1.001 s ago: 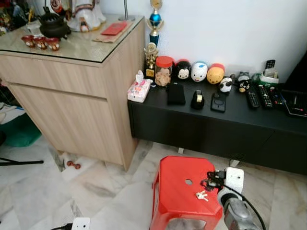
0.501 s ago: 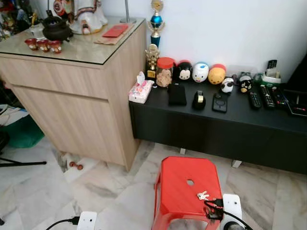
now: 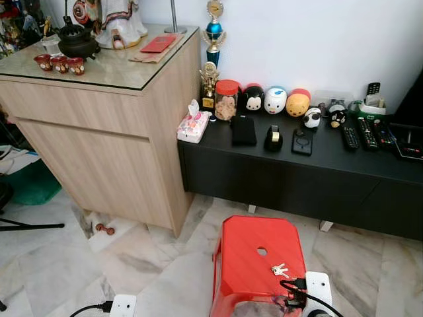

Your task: Hang keys on a hook

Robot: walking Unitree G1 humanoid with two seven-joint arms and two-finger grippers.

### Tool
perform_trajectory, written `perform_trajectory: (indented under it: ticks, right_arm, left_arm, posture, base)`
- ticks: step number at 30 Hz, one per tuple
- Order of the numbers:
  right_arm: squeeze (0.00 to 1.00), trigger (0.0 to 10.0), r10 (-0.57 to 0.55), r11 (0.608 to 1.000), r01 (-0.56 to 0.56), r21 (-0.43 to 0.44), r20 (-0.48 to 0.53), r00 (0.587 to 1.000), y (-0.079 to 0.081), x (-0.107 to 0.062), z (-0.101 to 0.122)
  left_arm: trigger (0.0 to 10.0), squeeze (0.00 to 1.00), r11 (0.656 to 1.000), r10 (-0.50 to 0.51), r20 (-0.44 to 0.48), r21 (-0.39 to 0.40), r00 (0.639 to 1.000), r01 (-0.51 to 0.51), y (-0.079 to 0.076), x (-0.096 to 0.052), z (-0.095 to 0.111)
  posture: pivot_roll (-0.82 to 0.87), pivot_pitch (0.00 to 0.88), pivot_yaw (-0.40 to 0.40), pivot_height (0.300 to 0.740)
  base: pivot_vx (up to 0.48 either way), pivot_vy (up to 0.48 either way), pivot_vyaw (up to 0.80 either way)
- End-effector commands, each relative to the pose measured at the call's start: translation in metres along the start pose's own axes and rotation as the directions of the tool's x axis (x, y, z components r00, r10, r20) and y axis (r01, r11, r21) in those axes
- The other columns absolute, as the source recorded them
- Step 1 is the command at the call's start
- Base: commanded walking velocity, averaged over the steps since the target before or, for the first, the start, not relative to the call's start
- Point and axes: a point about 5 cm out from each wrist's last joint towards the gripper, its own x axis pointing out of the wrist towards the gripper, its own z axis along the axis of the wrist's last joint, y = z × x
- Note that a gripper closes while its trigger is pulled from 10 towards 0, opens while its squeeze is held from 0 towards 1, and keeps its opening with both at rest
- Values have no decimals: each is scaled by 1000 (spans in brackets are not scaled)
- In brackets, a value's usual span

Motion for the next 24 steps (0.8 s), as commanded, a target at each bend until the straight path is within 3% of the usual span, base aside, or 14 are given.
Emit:
perform_trajectory:
  ticks: [1, 10, 14, 24]
  right_arm:
    - [0, 10000, -6, 1000, 6, 4, 2, 1000, -3, 1, 4]
    - [0, 10000, -13, 1000, 13, 10, -31, 999, -14, -2, -6]
    - [0, 10000, -17, 1000, 17, 11, -36, 999, -21, -2, -7]
    - [0, 10000, -8, 1000, 8, 14, -16, 1000, -9, 2, 6]
  left_arm:
    - [10000, 0, 1000, -2, -18, -1, 1000, 2, 0, 0, -1]
    - [10000, 0, 1000, -13, -17, -6, 1000, 13, -4, 1, 1]
    - [10000, 0, 1000, -14, -26, -6, 1000, 14, -4, 0, -1]
    - [10000, 0, 999, -33, -46, 16, 998, 34, -5, -1, -6]
  posture:
    - [-80, 13, -31, 740]
    - [-85, 38, -29, 740]
    - [-75, 42, -32, 740]
    - [-86, 38, -14, 740]
  base:
    - [0, 0, 0]
    - [0, 0, 0]
    - [-250, 0, 0]
    - [-266, 0, 0]
